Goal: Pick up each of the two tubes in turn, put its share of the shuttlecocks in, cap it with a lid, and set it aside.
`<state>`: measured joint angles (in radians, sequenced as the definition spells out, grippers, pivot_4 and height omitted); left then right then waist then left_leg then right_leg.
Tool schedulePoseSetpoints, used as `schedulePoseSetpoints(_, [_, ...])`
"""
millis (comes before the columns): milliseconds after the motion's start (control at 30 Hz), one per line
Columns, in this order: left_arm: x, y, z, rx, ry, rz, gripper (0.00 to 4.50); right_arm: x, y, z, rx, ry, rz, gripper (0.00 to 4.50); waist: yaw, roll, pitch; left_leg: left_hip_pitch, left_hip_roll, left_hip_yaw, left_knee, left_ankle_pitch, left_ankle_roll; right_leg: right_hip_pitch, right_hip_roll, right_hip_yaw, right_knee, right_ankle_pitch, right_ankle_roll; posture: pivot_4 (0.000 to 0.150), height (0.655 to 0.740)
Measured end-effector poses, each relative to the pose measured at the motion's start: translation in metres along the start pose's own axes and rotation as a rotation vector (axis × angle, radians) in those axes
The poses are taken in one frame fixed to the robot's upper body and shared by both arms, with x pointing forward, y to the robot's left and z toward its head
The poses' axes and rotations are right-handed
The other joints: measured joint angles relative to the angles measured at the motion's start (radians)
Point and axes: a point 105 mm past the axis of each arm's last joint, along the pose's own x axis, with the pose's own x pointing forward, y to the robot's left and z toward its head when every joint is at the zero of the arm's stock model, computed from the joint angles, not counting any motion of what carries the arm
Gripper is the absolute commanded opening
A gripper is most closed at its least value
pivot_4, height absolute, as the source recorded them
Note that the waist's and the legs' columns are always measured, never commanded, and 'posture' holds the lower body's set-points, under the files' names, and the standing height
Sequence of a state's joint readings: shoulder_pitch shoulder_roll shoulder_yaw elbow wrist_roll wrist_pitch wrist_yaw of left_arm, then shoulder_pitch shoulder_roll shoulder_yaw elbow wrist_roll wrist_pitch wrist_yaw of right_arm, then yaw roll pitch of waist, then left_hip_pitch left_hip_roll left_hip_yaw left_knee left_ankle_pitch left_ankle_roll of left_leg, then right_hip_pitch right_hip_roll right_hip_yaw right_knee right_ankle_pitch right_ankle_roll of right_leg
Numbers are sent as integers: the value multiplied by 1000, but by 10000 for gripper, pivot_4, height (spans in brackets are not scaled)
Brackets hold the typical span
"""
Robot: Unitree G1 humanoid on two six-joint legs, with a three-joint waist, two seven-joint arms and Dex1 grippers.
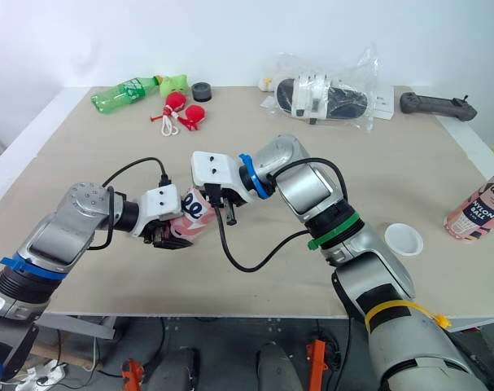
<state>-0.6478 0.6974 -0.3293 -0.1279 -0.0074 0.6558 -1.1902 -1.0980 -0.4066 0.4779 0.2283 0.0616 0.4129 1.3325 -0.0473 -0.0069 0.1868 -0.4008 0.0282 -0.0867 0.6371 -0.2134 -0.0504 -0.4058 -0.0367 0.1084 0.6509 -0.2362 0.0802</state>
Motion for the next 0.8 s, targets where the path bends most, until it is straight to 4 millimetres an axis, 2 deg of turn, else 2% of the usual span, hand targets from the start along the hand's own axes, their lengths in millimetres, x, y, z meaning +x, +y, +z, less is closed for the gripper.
schedulePoseSetpoints(167, [0,0,1,2,-5,-2,31279,-36,-7,11,22,-79,-72,306,4,0,0,-1,-1,0,0,0,0,0,-1,0,0,-1,1,1500,7400])
schedulePoseSetpoints(267, [0,0,1,4,-5,-3,31279,-60,-7,18,26,-108,-107,8851,4,0,0,-1,-1,0,0,0,0,0,-1,0,0,-1,0,1500,7400])
schedulePoseSetpoints(367, [1,0,1,9,-11,-5,31279,-82,-3,22,24,-117,-126,23943,5,0,0,-1,-1,0,0,0,0,0,-2,0,0,-1,0,1500,7400])
schedulePoseSetpoints(500, [3,1,1,6,-39,-3,31279,-111,-1,19,72,-136,-179,41572,9,0,0,-1,-1,0,0,0,0,0,-2,0,0,-1,1,1500,7400])
schedulePoseSetpoints(533, [4,1,1,6,-45,-3,31279,-114,0,19,79,-138,-184,43350,10,0,0,-1,-1,0,0,0,0,0,-2,0,0,-1,0,1500,7400])
schedulePoseSetpoints(633, [23,-6,18,-49,-228,-28,31279,-144,6,7,132,-100,-208,43350,21,-2,2,-5,-2,2,2,0,0,-1,-4,-1,-1,-1,1,1500,7400])
schedulePoseSetpoints(733, [37,-13,44,-97,-439,-56,31279,-179,10,-19,204,49,-265,43350,23,-5,4,-7,-1,3,2,0,-1,-3,-5,-2,-4,0,2,1500,7400])
schedulePoseSetpoints(800, [37,-12,60,-122,-590,-31,31279,-201,15,-45,283,174,-293,43350,18,-5,4,-7,-1,4,1,0,0,-3,-5,-1,-4,0,0,1500,7400])
